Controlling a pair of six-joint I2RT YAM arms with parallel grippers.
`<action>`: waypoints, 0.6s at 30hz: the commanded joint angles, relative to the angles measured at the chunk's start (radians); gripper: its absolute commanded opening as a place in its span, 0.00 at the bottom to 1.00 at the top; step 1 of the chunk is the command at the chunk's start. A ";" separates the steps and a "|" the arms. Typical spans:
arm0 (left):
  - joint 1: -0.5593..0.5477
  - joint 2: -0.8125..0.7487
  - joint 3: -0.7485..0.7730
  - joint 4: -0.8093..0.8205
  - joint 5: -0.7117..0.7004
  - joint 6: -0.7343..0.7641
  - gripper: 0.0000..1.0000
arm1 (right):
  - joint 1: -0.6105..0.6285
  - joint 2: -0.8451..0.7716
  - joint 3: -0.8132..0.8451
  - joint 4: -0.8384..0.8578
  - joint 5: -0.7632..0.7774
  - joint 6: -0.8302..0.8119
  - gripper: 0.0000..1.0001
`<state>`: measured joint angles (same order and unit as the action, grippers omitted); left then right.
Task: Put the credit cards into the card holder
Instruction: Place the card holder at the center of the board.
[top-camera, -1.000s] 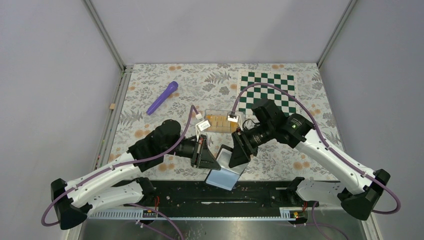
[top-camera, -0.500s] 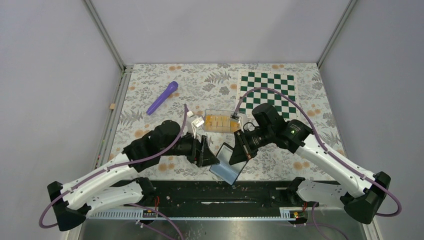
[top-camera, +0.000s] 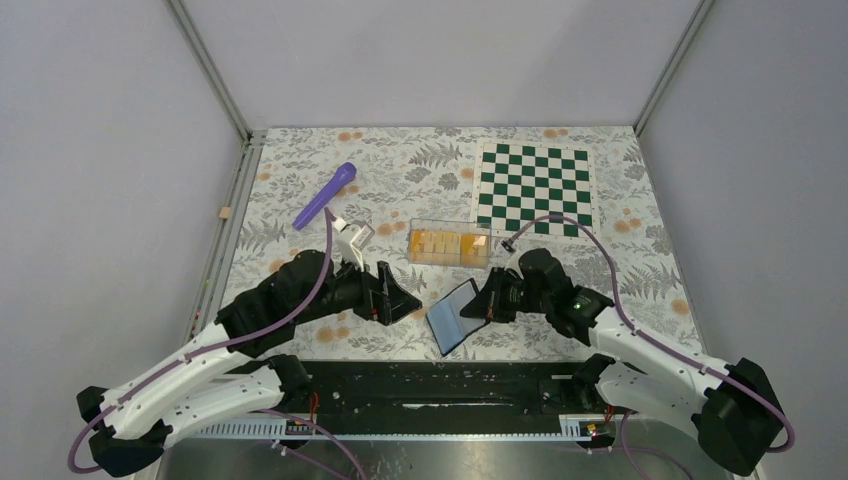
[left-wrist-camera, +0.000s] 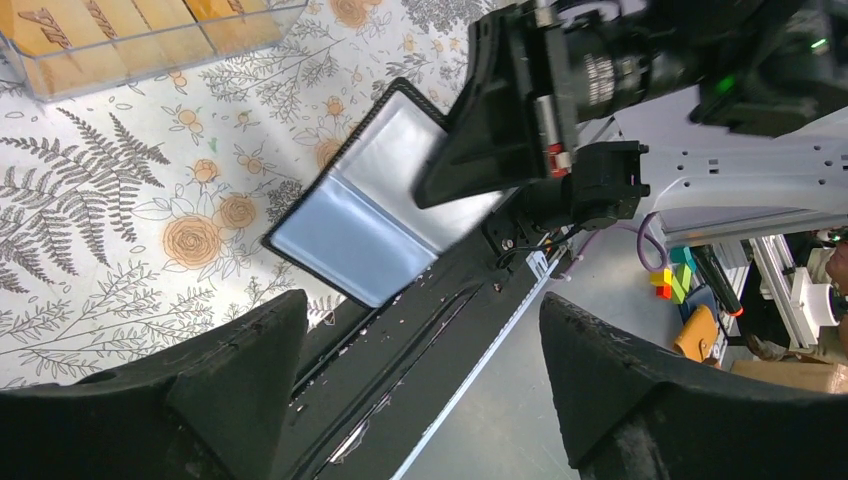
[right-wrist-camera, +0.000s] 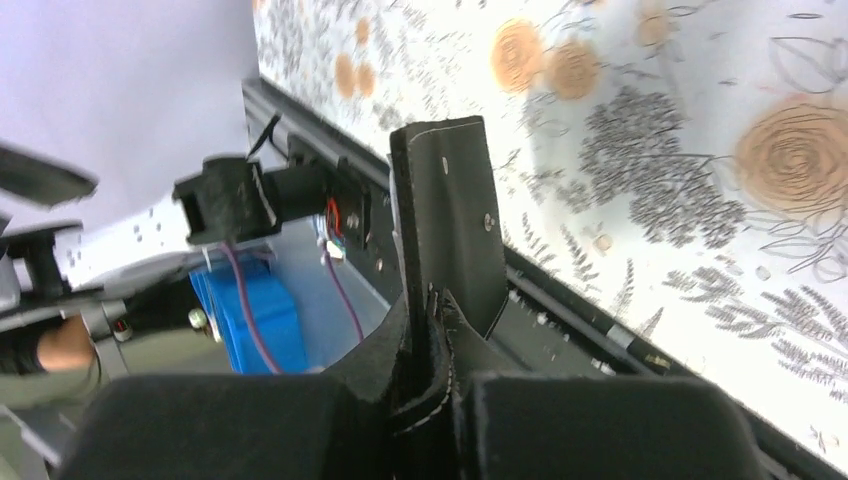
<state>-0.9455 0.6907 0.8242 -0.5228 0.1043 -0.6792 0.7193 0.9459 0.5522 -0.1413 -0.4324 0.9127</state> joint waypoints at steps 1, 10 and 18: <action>-0.002 0.018 -0.016 0.051 0.019 -0.022 0.83 | -0.007 -0.044 -0.125 0.331 0.160 0.169 0.00; -0.001 0.034 -0.058 0.127 0.057 -0.043 0.82 | -0.007 -0.130 -0.260 0.223 0.313 0.177 0.00; -0.002 0.033 -0.074 0.134 0.057 -0.044 0.82 | -0.009 -0.146 -0.245 -0.014 0.344 0.173 0.15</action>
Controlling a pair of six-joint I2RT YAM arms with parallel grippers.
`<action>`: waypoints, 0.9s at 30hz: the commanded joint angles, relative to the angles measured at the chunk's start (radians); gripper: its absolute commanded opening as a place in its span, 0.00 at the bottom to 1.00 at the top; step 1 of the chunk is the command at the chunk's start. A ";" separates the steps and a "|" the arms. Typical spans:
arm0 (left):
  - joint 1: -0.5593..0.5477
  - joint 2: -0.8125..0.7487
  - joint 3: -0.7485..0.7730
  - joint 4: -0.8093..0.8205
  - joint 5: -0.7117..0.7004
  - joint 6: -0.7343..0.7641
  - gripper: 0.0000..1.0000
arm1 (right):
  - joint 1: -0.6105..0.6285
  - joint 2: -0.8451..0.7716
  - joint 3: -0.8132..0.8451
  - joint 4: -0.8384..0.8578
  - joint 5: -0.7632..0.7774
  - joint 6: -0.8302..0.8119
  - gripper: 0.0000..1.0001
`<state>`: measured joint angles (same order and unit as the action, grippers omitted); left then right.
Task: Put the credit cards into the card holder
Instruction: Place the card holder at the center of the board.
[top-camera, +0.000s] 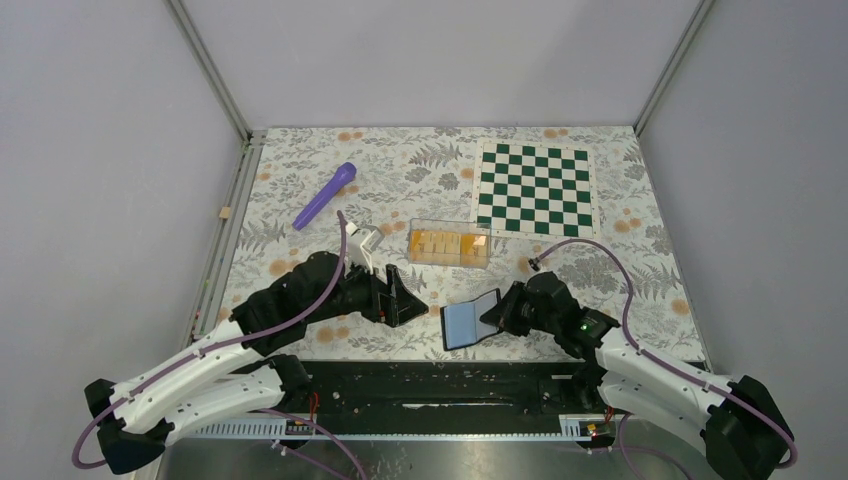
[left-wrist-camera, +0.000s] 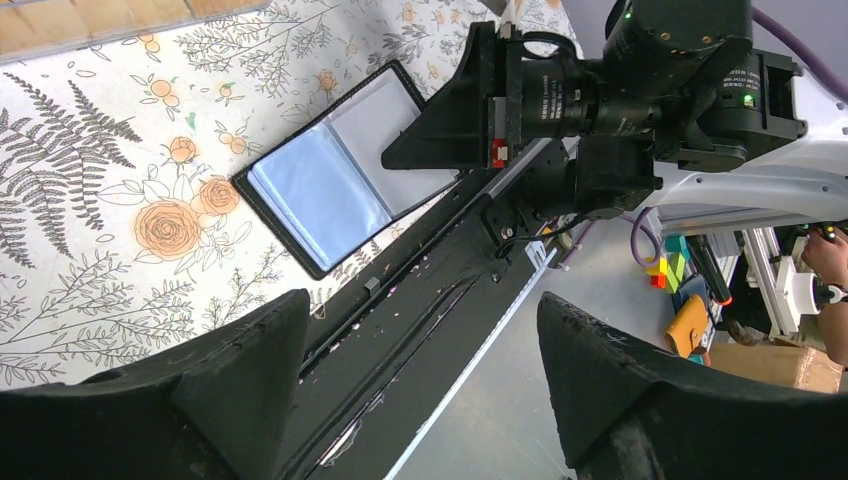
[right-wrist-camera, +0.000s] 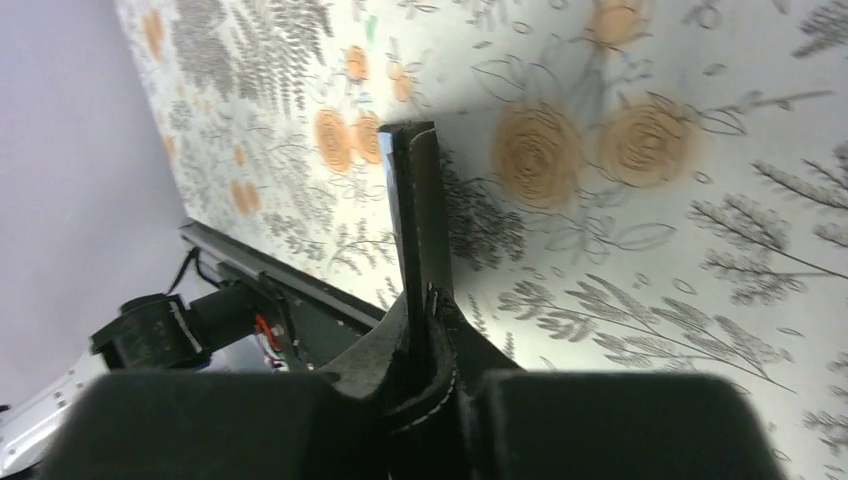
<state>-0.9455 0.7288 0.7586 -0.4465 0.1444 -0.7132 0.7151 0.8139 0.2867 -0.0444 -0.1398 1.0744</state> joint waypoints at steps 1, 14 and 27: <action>-0.002 -0.007 -0.011 0.059 0.015 -0.012 0.82 | -0.005 -0.013 0.029 -0.144 0.055 0.007 0.22; -0.001 -0.013 -0.032 0.059 -0.027 -0.025 0.84 | -0.005 -0.012 0.223 -0.571 0.241 -0.110 0.81; 0.086 0.158 0.051 -0.096 -0.163 -0.141 0.98 | -0.004 0.108 0.428 -0.628 0.213 -0.328 0.76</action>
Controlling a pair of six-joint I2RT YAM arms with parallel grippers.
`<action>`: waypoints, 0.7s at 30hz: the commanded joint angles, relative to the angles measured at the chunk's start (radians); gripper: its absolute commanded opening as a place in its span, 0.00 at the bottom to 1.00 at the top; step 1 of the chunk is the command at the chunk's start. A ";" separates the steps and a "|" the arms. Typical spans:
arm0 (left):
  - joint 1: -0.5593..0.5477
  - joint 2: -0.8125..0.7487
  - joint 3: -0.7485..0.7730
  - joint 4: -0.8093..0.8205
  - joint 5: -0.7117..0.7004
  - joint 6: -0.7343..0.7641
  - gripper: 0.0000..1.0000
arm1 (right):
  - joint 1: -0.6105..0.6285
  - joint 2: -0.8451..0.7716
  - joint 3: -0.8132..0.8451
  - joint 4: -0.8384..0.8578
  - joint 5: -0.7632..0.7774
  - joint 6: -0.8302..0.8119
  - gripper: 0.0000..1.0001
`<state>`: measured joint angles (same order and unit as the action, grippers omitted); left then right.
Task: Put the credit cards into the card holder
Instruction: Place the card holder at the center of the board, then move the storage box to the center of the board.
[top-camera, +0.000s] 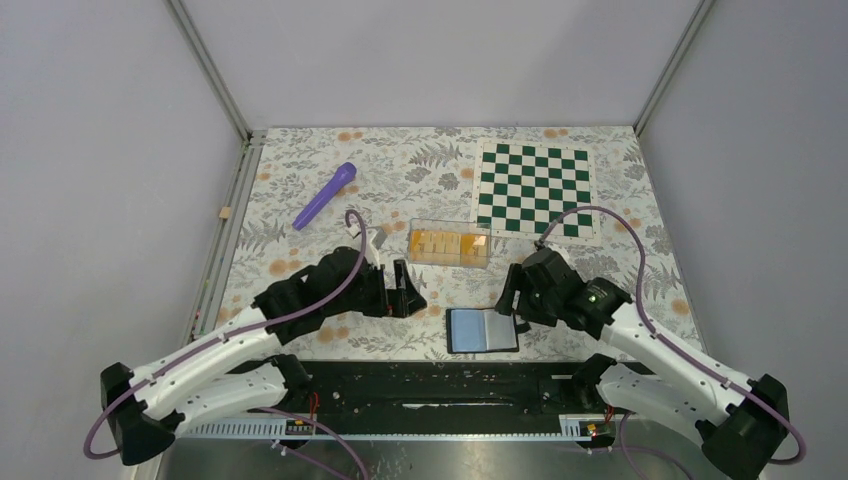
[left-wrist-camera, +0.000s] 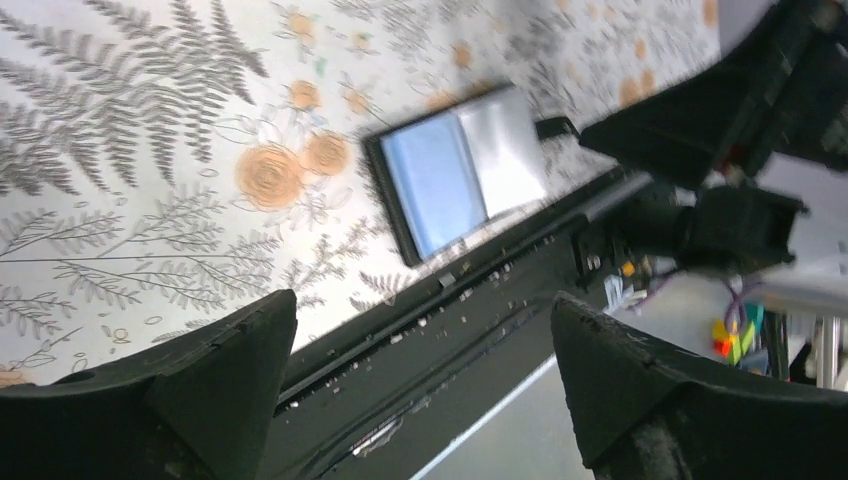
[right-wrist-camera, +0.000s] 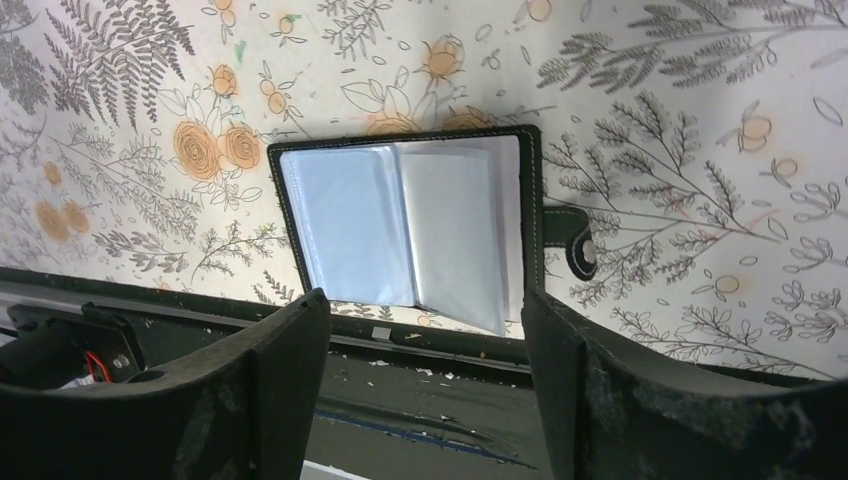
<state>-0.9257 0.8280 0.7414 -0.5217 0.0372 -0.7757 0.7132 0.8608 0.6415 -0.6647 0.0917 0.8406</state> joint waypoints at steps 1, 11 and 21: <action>0.105 0.084 0.067 -0.010 -0.016 -0.088 0.98 | -0.002 0.080 0.083 -0.002 -0.039 -0.102 0.76; 0.451 0.474 0.206 0.101 0.223 0.021 0.90 | -0.002 0.175 0.056 0.081 -0.172 -0.081 0.74; 0.461 1.037 0.725 -0.134 0.162 0.161 0.63 | -0.022 0.188 0.113 0.027 -0.161 -0.156 0.76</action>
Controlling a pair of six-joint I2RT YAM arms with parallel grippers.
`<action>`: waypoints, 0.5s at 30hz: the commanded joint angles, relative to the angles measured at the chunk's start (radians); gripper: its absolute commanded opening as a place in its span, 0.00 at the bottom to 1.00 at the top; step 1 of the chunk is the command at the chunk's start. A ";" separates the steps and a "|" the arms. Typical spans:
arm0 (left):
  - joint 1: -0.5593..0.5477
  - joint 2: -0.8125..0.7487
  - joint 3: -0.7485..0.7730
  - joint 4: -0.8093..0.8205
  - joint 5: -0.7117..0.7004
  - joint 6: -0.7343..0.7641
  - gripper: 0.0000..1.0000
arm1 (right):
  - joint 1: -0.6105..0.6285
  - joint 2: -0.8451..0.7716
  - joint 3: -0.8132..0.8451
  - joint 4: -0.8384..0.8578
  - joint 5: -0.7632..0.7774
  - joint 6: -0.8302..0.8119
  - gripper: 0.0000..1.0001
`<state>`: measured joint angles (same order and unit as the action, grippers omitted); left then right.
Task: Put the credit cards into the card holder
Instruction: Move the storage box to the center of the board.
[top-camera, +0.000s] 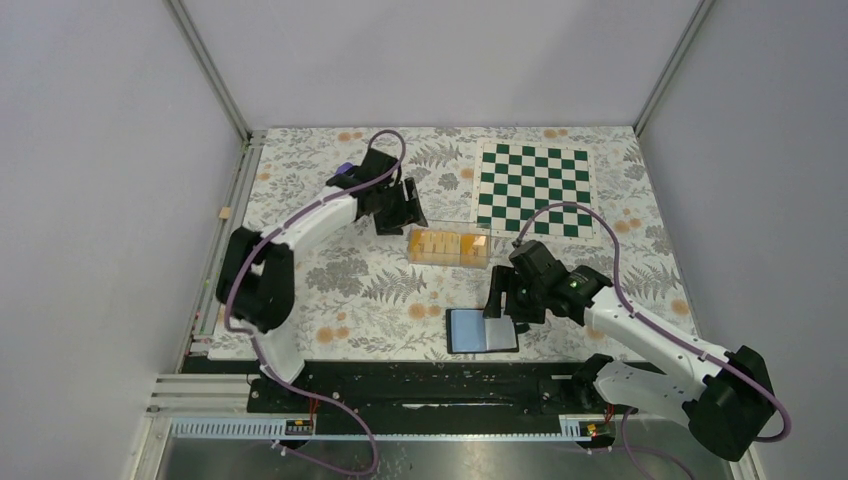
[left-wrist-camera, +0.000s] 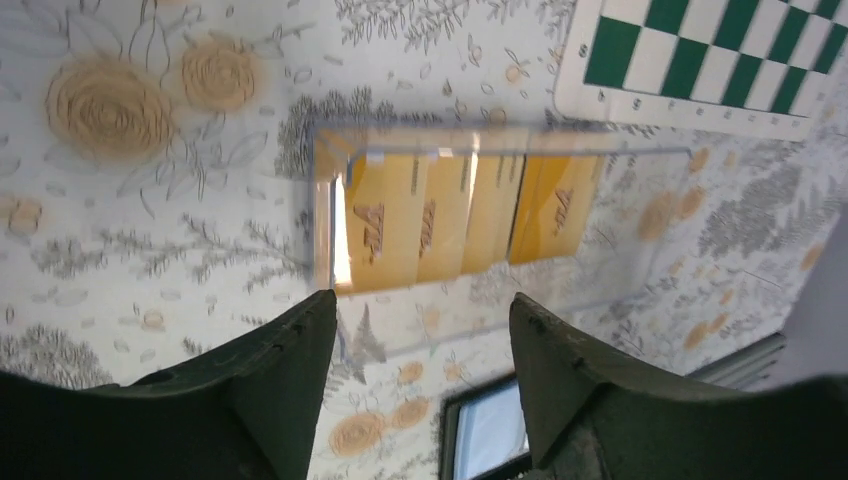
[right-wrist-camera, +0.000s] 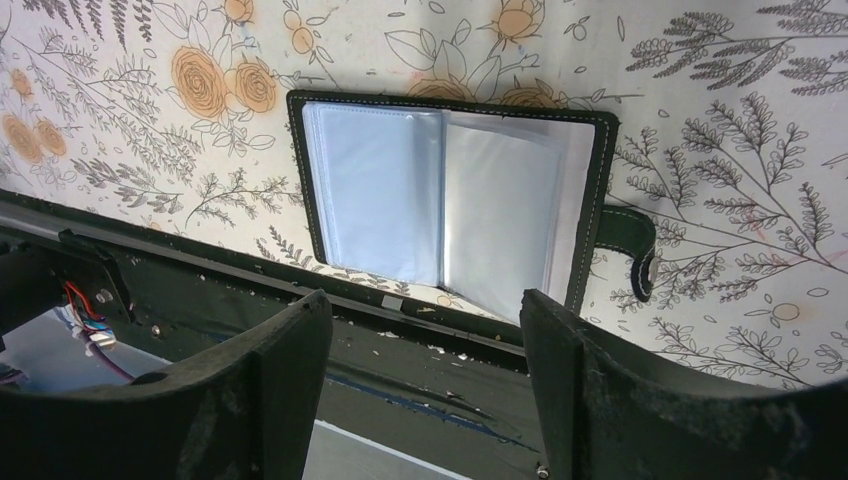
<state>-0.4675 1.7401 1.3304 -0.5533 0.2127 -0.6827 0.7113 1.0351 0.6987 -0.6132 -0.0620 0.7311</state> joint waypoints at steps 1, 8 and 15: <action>0.003 0.159 0.163 -0.120 -0.030 0.069 0.63 | -0.026 0.020 0.067 -0.032 -0.008 -0.053 0.76; 0.003 0.251 0.205 -0.169 -0.072 0.085 0.49 | -0.068 0.061 0.145 -0.072 -0.017 -0.110 0.76; 0.003 0.234 0.125 -0.162 -0.041 0.113 0.23 | -0.122 0.114 0.228 -0.099 -0.031 -0.169 0.76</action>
<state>-0.4675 2.0052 1.4929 -0.7132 0.1719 -0.5983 0.6174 1.1229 0.8570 -0.6762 -0.0742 0.6201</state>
